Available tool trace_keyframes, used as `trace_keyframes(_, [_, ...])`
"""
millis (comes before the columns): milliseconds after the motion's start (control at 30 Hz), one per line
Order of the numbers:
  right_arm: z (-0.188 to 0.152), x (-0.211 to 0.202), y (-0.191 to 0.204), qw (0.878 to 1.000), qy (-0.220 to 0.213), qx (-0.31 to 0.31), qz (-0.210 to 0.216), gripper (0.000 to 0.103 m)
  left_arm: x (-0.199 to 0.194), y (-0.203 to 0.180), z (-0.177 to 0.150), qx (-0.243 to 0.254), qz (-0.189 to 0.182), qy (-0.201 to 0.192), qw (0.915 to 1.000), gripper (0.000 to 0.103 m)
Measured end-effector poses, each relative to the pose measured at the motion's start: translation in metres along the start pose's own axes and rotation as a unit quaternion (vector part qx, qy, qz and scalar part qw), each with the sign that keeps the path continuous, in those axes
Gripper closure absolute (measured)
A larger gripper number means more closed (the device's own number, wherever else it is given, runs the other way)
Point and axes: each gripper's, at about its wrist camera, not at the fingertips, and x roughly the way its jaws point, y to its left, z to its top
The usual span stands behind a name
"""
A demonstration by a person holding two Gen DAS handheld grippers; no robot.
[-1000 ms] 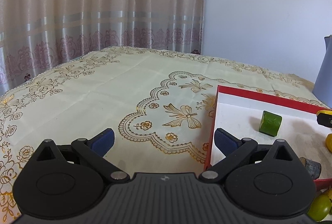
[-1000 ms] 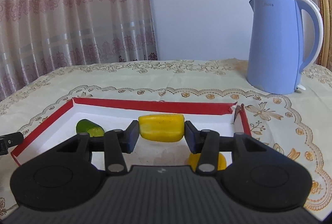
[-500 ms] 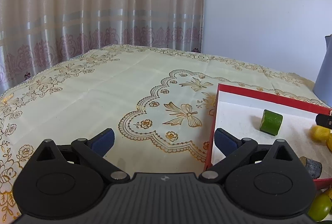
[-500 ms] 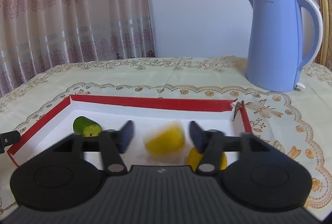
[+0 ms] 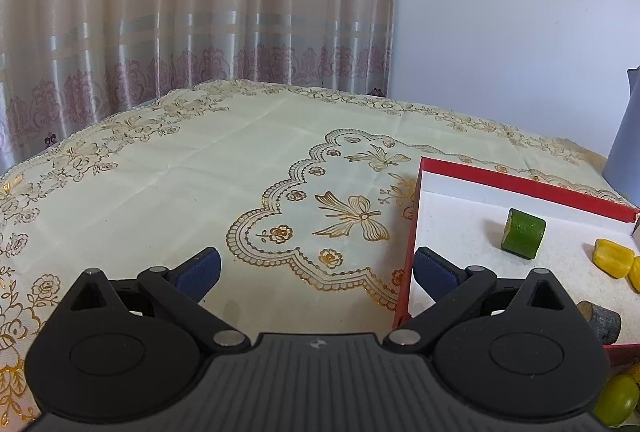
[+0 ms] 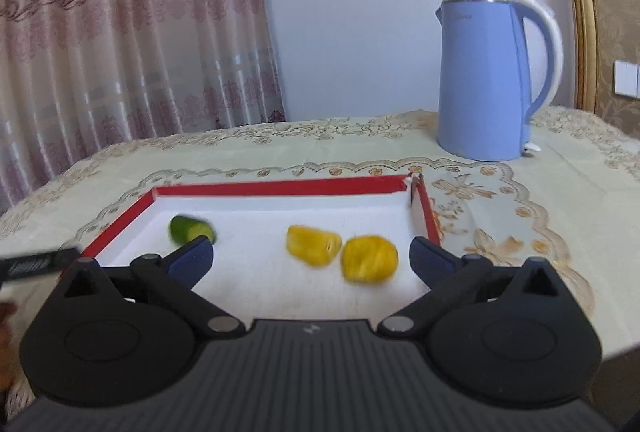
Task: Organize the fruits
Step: 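Open the right gripper to drop the pepper strip into the tray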
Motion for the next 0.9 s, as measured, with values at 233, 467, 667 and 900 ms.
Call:
trace_keyframes(233, [-0.036,-0.032,0.004,0.999,-0.002,0.000,-0.032,0.000,-0.001,-0.002,0.000,0.003,-0.013,-0.003,0.9999,0.000])
trace_keyframes(467, [-0.042,-0.023,-0.045,0.990,0.035,0.137,-0.010,0.000,-0.003,-0.004,-0.001,0.007,-0.018,-0.003,0.9998,0.000])
trace_keyframes(667, [-0.048,-0.016,-0.055,0.984,0.045,0.172,-0.002,0.000,0.001,-0.002,0.000,0.001,-0.027,0.015,0.9995,0.000])
trace_keyframes(900, [-0.049,-0.017,-0.057,0.982,0.040,0.184,0.006,0.000,-0.032,-0.005,-0.013,0.029,-0.046,-0.016,0.9984,0.000])
